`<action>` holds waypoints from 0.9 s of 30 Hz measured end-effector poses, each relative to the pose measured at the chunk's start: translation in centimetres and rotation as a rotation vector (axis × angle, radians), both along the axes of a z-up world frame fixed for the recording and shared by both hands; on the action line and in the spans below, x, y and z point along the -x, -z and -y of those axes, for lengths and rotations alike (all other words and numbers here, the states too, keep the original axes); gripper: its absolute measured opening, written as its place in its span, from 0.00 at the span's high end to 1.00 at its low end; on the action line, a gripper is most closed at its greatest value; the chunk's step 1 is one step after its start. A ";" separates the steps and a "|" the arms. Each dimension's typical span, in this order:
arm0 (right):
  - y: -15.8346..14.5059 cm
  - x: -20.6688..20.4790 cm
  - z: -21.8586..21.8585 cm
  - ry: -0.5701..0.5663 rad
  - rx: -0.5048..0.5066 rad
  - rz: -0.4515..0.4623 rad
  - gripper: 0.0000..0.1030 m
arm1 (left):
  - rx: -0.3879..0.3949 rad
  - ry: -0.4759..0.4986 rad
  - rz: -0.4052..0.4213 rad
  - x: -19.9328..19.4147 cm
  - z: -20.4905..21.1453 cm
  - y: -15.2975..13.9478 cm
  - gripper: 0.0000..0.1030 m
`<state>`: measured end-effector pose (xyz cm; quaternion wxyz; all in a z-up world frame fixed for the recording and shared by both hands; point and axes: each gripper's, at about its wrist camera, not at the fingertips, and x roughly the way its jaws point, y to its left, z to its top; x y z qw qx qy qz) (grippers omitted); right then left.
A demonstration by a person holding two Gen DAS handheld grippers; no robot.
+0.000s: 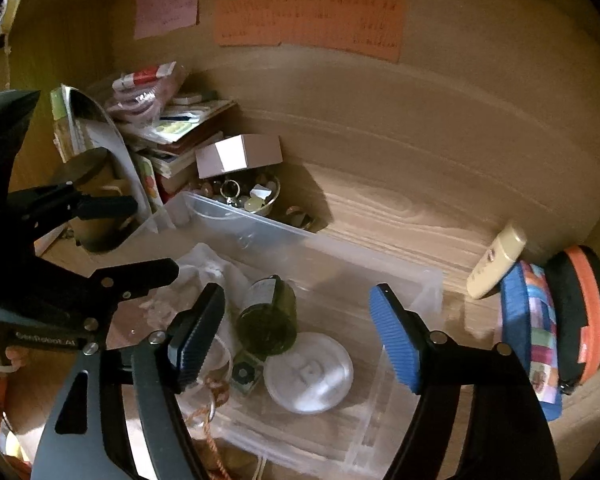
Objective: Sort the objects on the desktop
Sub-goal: 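Lower the card box and bottle into the clear box, opening both grippers, then withdraw both grippers toward the white candle jar and red pouch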
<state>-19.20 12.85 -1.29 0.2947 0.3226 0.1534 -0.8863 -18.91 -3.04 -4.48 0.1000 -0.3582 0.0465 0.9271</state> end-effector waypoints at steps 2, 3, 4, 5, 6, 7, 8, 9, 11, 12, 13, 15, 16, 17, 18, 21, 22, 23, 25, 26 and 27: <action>-0.4 -0.7 -0.5 0.008 0.004 -0.019 0.21 | -0.005 -0.002 -0.008 -0.5 0.1 -0.5 0.14; -0.6 -0.9 -0.8 0.009 0.005 -0.024 0.21 | -0.006 -0.003 -0.011 -0.7 0.1 -0.7 0.13; -0.8 -1.3 -1.0 0.011 0.008 -0.028 0.21 | -0.007 -0.006 -0.013 -0.9 0.1 -0.9 0.10; -1.1 -1.6 -1.2 0.013 0.012 -0.031 0.21 | -0.006 -0.012 -0.017 -1.2 0.1 -1.2 0.09; -1.3 -1.9 -1.4 0.016 0.014 -0.036 0.21 | -0.007 -0.016 -0.020 -1.5 0.1 -1.4 0.08; -1.5 -2.2 -1.7 0.022 0.018 -0.041 0.21 | -0.007 -0.019 -0.020 -1.8 0.2 -1.6 0.06; -1.7 -2.5 -1.9 0.030 0.023 -0.046 0.20 | -0.009 -0.023 -0.017 -2.1 0.2 -1.8 0.06; -1.9 -2.9 -2.1 0.032 0.031 -0.048 0.20 | -0.013 -0.027 -0.014 -2.3 0.2 -2.0 0.05; -2.3 -3.7 -2.7 0.032 0.055 -0.051 0.19 | -0.027 -0.034 -0.011 -2.9 0.3 -2.4 0.05; -2.4 -4.0 -2.9 0.032 0.061 -0.052 0.19 | -0.030 -0.036 -0.011 -3.3 0.4 -2.5 0.05; -2.6 -4.5 -3.1 0.032 0.066 -0.056 0.19 | -0.030 -0.040 -0.012 -3.7 0.6 -2.6 0.05; -2.8 -5.4 -3.6 0.034 0.070 -0.067 0.19 | -0.026 -0.051 -0.016 -4.6 0.6 -2.9 0.05; -2.9 -5.9 -3.9 0.033 0.071 -0.073 0.18 | -0.025 -0.053 -0.017 -4.9 0.5 -3.1 0.05; -2.9 -6.4 -4.1 0.033 0.073 -0.079 0.18 | -0.026 -0.055 -0.018 -5.4 0.5 -3.2 0.05; -2.9 -6.9 -4.4 0.032 0.074 -0.084 0.18 | -0.026 -0.056 -0.019 -5.7 0.4 -3.2 0.05; -2.9 -8.1 -5.3 0.038 0.077 -0.102 0.16 | -0.018 -0.061 -0.021 -6.8 0.0 -3.2 0.04; -2.9 -8.5 -5.5 0.038 0.079 -0.103 0.15 | -0.014 -0.063 -0.021 -7.2 -0.2 -3.1 0.04; -2.8 -8.9 -5.8 0.036 0.084 -0.105 0.15 | -0.013 -0.063 -0.020 -7.5 -0.5 -3.0 0.04; -2.7 -9.5 -6.5 0.036 0.094 -0.105 0.15 | -0.012 -0.059 -0.020 -8.2 -0.8 -2.8 0.04; -2.5 -9.8 -6.8 0.038 0.097 -0.105 0.15 | -0.009 -0.057 -0.019 -8.7 -1.1 -2.5 0.04; -2.4 -10.1 -7.1 0.040 0.100 -0.104 0.15 | -0.006 -0.057 -0.019 -9.1 -1.4 -2.3 0.04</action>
